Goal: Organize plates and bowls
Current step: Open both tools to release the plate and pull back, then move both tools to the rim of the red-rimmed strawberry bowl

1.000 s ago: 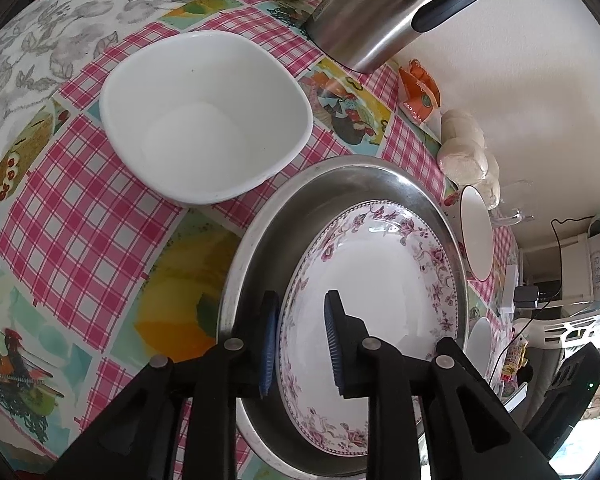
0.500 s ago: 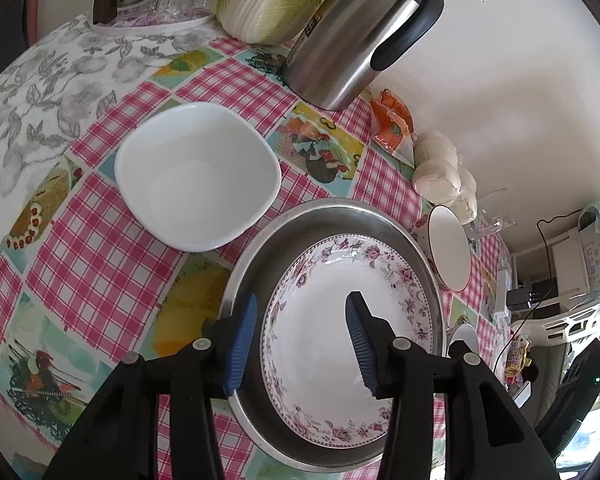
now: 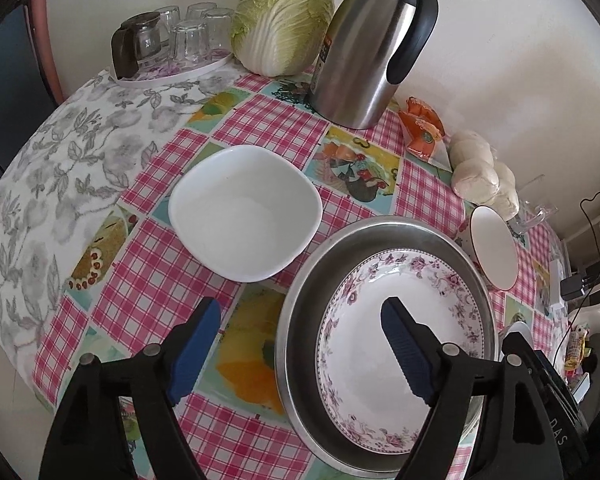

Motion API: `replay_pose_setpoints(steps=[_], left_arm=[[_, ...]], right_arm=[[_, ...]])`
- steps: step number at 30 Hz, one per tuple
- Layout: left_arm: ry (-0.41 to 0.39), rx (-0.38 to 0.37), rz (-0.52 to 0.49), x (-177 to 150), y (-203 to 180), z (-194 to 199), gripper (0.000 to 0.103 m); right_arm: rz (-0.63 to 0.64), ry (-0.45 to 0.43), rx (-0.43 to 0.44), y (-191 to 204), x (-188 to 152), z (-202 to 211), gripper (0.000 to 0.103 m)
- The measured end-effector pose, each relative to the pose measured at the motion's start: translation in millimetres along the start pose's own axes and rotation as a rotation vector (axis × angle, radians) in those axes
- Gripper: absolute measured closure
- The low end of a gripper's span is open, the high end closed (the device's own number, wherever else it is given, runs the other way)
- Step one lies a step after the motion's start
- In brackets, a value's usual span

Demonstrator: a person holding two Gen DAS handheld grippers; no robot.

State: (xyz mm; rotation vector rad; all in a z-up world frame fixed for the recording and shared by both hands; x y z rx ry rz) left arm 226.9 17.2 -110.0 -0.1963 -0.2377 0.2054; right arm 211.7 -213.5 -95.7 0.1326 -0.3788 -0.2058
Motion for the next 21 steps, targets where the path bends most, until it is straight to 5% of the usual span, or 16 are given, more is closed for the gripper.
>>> replay_pose_setpoints(steps=[6, 10, 21], left_arm=[[-0.009, 0.034, -0.015, 0, 0, 0, 0.020], [-0.032, 0.059, -0.028, 3, 2, 0, 0.002], [-0.080, 0.146, -0.018, 8, 16, 7, 0.002]], right_arm=[[0.038, -0.017, -0.010, 7, 1, 1, 0.001], [0.046, -0.032, -0.010, 9, 2, 4, 0.001], [0.094, -0.080, -0.023, 17, 6, 10, 0.000]])
Point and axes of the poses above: each gripper's, at about its wrist camera, not at the fingertips, and z roughly against the way its jaws point, y to its left, x to its top, the point moved 10 cm from there along -z, roughly the way its jaws point, and after that the axes turned 11 degrees about y, right-handed, at the moved point
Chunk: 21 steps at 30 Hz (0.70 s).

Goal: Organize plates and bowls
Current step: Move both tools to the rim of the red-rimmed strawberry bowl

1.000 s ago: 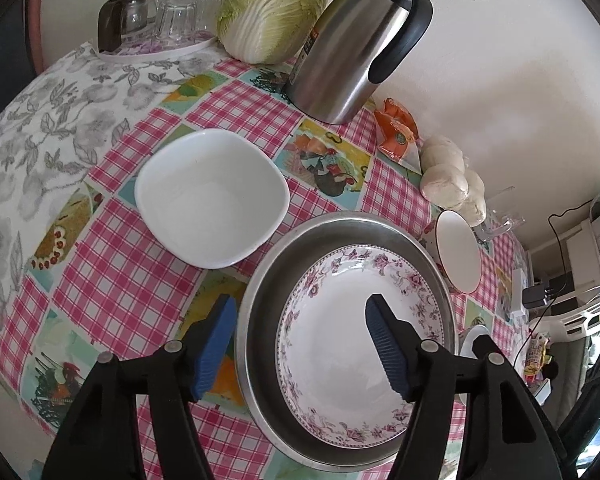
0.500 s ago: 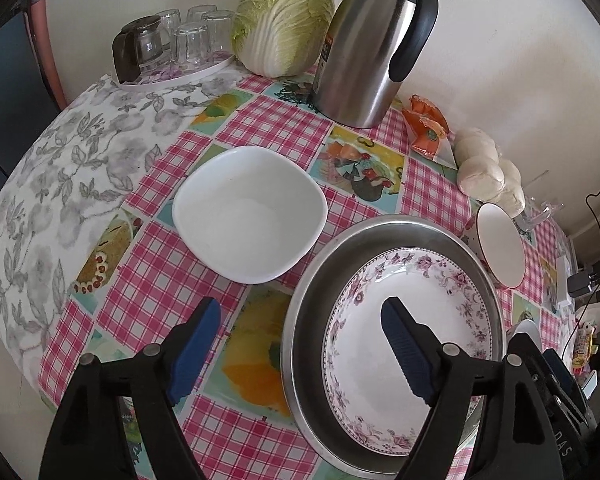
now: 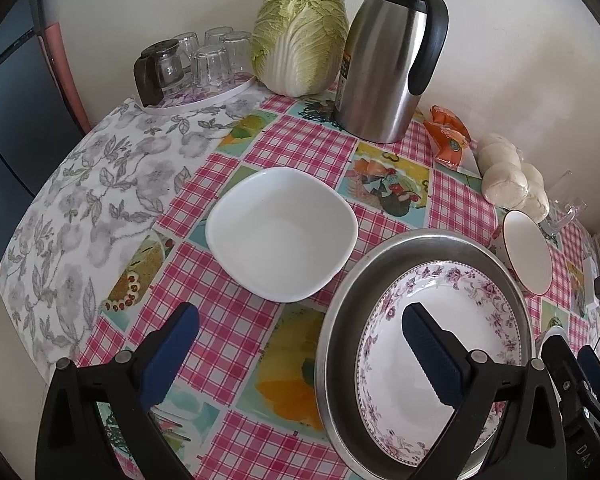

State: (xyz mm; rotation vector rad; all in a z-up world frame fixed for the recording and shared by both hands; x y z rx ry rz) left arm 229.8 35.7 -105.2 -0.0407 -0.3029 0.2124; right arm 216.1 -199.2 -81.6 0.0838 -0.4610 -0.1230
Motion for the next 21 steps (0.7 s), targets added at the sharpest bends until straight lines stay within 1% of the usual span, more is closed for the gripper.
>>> replay_pose_setpoints(steps=[6, 12, 14, 16, 18, 21], left_arm=[[-0.023, -0.001, 0.010, 6, 0, 2, 0.002], [-0.054, -0.027, 0.001, 14, -10, 7, 0.002], [-0.077, -0.032, -0.005, 18, -13, 10, 0.002], [-0.110, -0.017, -0.015, 22, -15, 13, 0.002], [-0.141, -0.005, -0.017, 26, -16, 13, 0.002], [-0.149, -0.010, -0.013, 30, -17, 10, 0.002]], right_arm=[[0.013, -0.049, 0.036, 3, 8, 8, 0.000], [-0.058, -0.125, 0.049, -24, 21, 23, 0.000], [-0.085, -0.153, 0.052, -35, 25, 28, 0.000], [-0.099, -0.177, 0.051, -44, 29, 32, 0.000], [-0.104, -0.188, 0.051, -50, 33, 33, 0.000], [-0.112, -0.191, 0.038, -57, 35, 31, 0.000]])
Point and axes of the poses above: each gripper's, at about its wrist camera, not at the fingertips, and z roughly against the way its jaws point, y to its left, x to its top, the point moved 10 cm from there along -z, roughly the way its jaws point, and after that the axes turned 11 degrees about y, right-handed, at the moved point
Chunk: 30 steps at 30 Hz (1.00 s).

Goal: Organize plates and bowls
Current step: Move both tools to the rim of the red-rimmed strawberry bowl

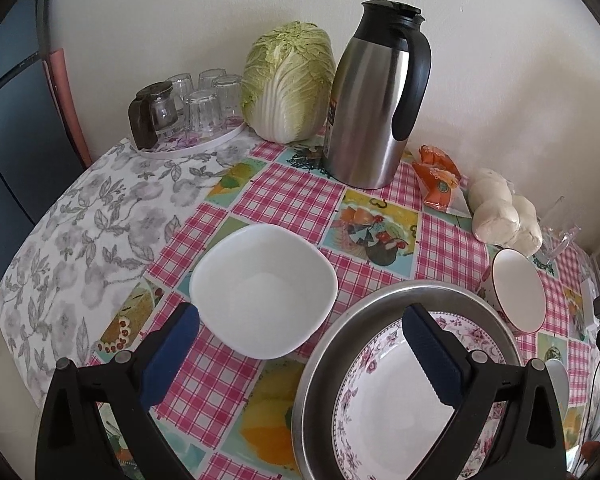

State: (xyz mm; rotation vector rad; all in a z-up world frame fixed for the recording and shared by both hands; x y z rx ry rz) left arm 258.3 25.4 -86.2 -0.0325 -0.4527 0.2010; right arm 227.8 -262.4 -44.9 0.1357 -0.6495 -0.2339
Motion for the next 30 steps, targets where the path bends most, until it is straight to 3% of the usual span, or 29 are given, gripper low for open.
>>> replay_pose_setpoints(steps=[9, 17, 26, 30], left_arm=[[0.042, 0.001, -0.013, 6, -16, -20, 0.002], [-0.009, 0.032, -0.107, 22, -43, -21, 0.002], [0.004, -0.041, -0.146, 52, -76, -31, 0.002], [0.021, -0.019, -0.186, 68, -91, -38, 0.002]], right_arm=[[-0.035, 0.016, 0.058, -7, 9, -20, 0.000], [-0.093, -0.017, 0.068, -27, 24, -38, 0.000], [-0.127, -0.043, 0.048, -52, 47, -50, 0.000], [-0.098, -0.022, 0.025, -54, 51, -59, 0.000]])
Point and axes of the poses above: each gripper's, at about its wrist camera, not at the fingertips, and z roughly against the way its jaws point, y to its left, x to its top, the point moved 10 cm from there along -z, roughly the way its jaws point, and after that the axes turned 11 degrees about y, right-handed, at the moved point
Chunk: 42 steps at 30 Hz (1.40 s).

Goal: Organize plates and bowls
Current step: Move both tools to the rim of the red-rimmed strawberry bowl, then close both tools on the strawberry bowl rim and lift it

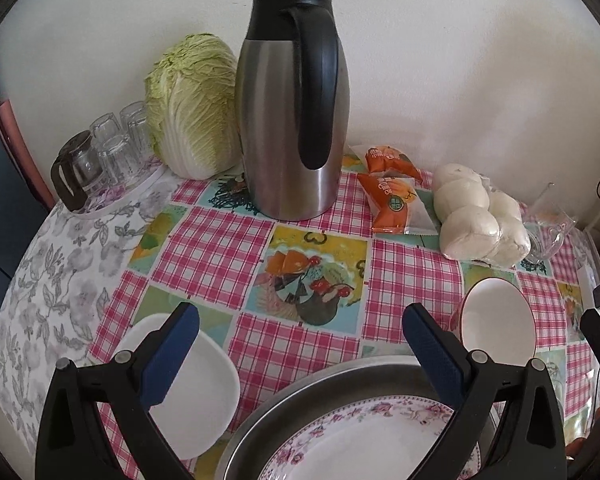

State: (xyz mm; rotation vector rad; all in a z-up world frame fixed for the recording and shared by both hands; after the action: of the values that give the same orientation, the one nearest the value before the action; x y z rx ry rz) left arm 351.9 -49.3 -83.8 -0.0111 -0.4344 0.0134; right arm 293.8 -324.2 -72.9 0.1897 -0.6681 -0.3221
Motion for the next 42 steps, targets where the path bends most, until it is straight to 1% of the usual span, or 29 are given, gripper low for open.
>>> replay_pose_setpoints(steps=[2, 3, 6, 8, 13, 16, 18, 19, 21, 22, 24, 26, 28, 30, 32, 33, 34, 35, 36, 37, 38, 40, 41, 42], left_arm=[[0.030, -0.010, -0.031, 6, -9, -5, 0.002], [0.049, -0.028, -0.038, 8, -14, -7, 0.002], [0.104, -0.073, -0.033, 14, -26, -15, 0.002], [0.112, -0.078, -0.042, 21, -35, -16, 0.002], [0.076, -0.073, -0.078, 40, -56, -12, 0.002], [0.100, -0.076, -0.082, 38, -69, -21, 0.002], [0.135, -0.067, -0.094, 29, -78, -32, 0.002], [0.150, -0.070, -0.101, 25, -83, -38, 0.002], [0.166, -0.085, -0.105, 18, -90, -46, 0.002], [0.173, -0.091, -0.106, 14, -94, -49, 0.002], [0.194, -0.095, -0.113, 8, -100, -56, 0.002], [0.207, -0.101, -0.119, 4, -106, -61, 0.002], [0.222, -0.112, -0.117, 1, -111, -66, 0.003], [0.236, -0.116, -0.117, -3, -115, -71, 0.004], [0.249, -0.113, -0.128, -7, -119, -76, 0.013], [0.260, -0.112, -0.131, -10, -121, -80, 0.025], [0.272, -0.115, -0.129, -12, -122, -83, 0.033], [0.285, -0.124, -0.124, -15, -124, -87, 0.035], [0.295, -0.135, -0.121, -17, -126, -90, 0.039], [0.301, -0.138, -0.124, -19, -128, -92, 0.045], [0.308, -0.143, -0.130, -21, -131, -94, 0.048], [0.321, -0.153, -0.144, -25, -136, -97, 0.061], [0.328, -0.157, -0.152, -27, -140, -99, 0.065], [0.336, -0.159, -0.162, -30, -143, -100, 0.072]], right_arm=[[0.006, 0.010, 0.002, 1, 0, -5, 0.000], [0.010, 0.017, 0.002, 2, 0, -7, 0.000], [0.027, 0.034, -0.003, 5, -1, -15, 0.000], [0.033, 0.047, 0.004, 6, -2, -22, 0.000], [0.023, 0.104, -0.009, 0, -9, -39, 0.000], [0.005, 0.131, -0.014, -5, -13, -49, 0.000], [-0.008, 0.149, -0.024, -8, -16, -54, 0.002], [-0.008, 0.159, -0.029, -9, -18, -57, 0.004], [-0.005, 0.179, -0.040, -11, -21, -61, 0.017], [-0.009, 0.186, -0.047, -13, -22, -62, 0.019], [-0.018, 0.198, -0.055, -15, -24, -64, 0.029], [-0.015, 0.208, -0.057, -15, -26, -66, 0.036], [-0.007, 0.221, -0.062, -15, -29, -70, 0.039], [-0.003, 0.237, -0.066, -13, -31, -75, 0.049], [0.000, 0.259, -0.059, -11, -34, -80, 0.054], [0.003, 0.268, -0.055, -9, -35, -83, 0.056], [0.006, 0.274, -0.057, -8, -36, -85, 0.057], [0.011, 0.281, -0.063, -7, -37, -86, 0.060], [0.013, 0.286, -0.068, -7, -39, -88, 0.064], [0.012, 0.293, -0.069, -7, -40, -89, 0.066], [0.010, 0.299, -0.068, -6, -41, -91, 0.069], [0.012, 0.309, -0.062, -6, -44, -94, 0.072], [0.015, 0.313, -0.058, -5, -44, -95, 0.074], [0.024, 0.316, -0.060, -4, -45, -95, 0.076]])
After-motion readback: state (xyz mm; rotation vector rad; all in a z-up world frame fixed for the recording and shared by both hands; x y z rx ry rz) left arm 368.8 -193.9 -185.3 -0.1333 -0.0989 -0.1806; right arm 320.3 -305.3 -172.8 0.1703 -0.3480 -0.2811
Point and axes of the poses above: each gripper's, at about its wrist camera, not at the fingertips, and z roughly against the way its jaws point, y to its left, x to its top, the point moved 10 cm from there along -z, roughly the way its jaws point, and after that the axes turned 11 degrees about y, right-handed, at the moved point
